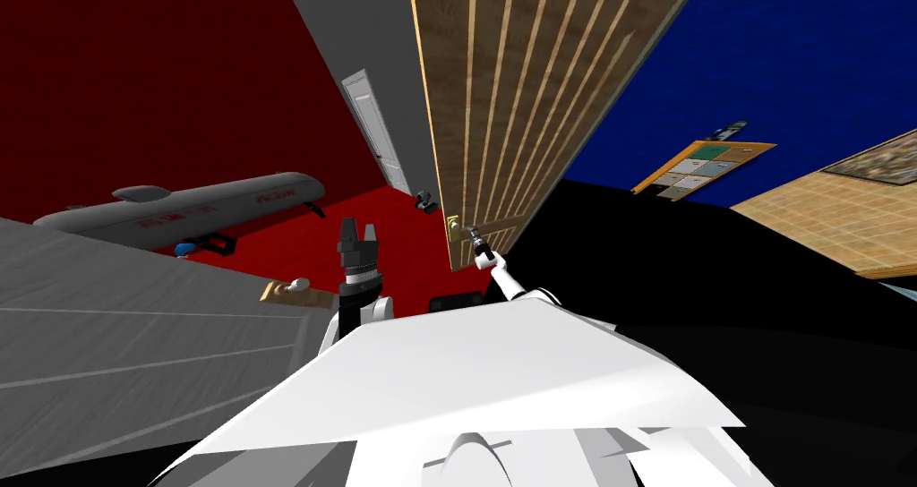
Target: Push the door open
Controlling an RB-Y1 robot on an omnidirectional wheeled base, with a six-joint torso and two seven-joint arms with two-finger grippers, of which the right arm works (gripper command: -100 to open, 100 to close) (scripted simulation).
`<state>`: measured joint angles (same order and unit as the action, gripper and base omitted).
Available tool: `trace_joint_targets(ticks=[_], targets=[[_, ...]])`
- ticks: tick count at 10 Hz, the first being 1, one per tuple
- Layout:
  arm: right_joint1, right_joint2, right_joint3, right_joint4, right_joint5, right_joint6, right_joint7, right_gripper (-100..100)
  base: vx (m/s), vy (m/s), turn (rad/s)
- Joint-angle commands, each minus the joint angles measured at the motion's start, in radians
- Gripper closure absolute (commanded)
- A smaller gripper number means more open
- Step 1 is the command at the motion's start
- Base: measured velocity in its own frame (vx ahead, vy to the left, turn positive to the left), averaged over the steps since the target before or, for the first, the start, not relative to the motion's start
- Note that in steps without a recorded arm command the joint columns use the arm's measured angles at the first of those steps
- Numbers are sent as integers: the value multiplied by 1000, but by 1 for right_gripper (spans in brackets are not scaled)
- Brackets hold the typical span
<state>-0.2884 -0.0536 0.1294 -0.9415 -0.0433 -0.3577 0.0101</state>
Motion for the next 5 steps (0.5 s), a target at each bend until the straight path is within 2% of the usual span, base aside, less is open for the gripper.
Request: trace_joint_targets(ticks=[1, 2, 3, 4, 5], targets=[[3, 7, 4, -4, 1, 1, 5, -100, -200, -92, -6], [5, 16, 7, -6, 2, 2, 8, -100, -222, -93, -7], [9, 37, 11, -10, 4, 3, 13, -100, -265, -72, -9], [11, 63, 14, -14, 5, 4, 17, -100, -246, -17, -12], [13, 80, 16, -15, 5, 5, 19, -100, -197, 37, -13]])
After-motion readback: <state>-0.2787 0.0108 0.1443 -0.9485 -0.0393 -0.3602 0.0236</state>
